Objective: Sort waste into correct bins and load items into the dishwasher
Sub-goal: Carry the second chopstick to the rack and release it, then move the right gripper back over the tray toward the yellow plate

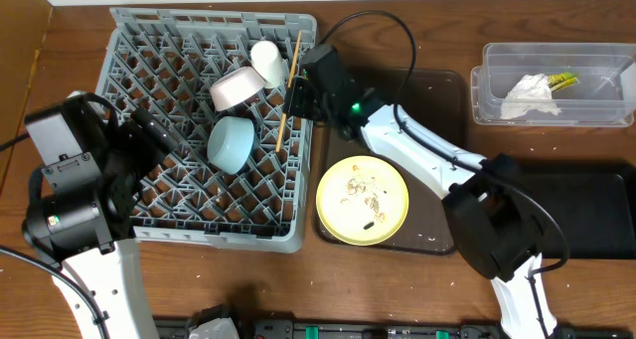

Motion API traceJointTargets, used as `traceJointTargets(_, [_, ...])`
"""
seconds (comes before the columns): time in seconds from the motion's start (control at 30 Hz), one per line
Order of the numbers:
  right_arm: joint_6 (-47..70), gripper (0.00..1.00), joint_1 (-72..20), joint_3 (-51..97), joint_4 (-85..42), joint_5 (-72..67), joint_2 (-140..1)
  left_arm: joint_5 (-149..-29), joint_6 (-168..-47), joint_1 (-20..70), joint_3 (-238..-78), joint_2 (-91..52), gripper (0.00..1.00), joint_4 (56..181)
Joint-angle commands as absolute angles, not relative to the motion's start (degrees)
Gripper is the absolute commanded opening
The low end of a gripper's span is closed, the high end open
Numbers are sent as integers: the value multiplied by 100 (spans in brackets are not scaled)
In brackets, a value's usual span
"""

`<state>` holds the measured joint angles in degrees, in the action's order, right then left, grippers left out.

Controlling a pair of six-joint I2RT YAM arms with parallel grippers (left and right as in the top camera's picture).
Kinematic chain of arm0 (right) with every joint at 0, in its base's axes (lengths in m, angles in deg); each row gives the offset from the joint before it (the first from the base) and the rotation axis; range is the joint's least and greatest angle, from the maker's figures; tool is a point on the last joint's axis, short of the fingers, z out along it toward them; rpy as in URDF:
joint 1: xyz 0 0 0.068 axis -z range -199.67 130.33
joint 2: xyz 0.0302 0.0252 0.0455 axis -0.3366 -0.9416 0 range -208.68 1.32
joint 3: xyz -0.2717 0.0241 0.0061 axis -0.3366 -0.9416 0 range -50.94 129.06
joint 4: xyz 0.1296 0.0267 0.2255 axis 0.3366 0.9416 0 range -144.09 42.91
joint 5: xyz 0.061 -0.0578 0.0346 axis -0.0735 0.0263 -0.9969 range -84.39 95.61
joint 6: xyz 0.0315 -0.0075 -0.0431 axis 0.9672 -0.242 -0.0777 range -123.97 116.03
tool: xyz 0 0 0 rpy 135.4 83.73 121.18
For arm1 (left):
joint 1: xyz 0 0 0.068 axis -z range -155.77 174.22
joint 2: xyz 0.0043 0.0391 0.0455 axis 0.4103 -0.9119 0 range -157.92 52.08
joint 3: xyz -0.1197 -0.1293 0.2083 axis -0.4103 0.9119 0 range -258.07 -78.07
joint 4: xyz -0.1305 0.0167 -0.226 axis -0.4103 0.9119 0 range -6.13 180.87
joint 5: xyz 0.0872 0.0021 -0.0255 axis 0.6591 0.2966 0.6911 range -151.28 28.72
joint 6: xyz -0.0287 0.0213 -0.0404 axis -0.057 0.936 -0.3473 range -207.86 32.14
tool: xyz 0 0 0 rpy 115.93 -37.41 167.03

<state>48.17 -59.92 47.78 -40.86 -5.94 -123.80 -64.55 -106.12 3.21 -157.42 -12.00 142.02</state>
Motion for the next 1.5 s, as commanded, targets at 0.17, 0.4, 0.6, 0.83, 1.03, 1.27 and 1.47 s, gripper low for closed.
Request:
traceJointTargets(0.17, [4874, 3, -5420, 4837, -4128, -1654, -12338, -6472, -10684, 290, -15771, -1202, 95, 14213])
traceJointTargets(0.4, [4614, 9, -5330, 4837, -4103, -2131, -12340, -6472, -10684, 290, -15771, -1202, 95, 14213])
traceJointTargets(0.6, [4612, 9, -5524, 4835, -4106, -2052, -12347, -6472, -10682, 290, -15771, -1202, 95, 14213])
traceJointTargets(0.83, [4563, 16, -5608, 4837, -4101, -1927, -12343, -6470, -10684, 293, -15771, -1202, 95, 14213])
traceJointTargets(1.03, [4080, 32, -5538, 4839, -4053, -2061, -12043, -6472, -10682, 290, -15771, -1202, 95, 14213])
traceJointTargets(1.27, [3267, 65, -5061, 4839, -2860, -2013, -11162, -6472, -10684, 293, -15771, -1202, 95, 14213])
traceJointTargets(1.47, [2765, 67, -4248, 4839, -1118, -1427, -10185, -6472, -10684, 290, -15771, -1202, 95, 14213])
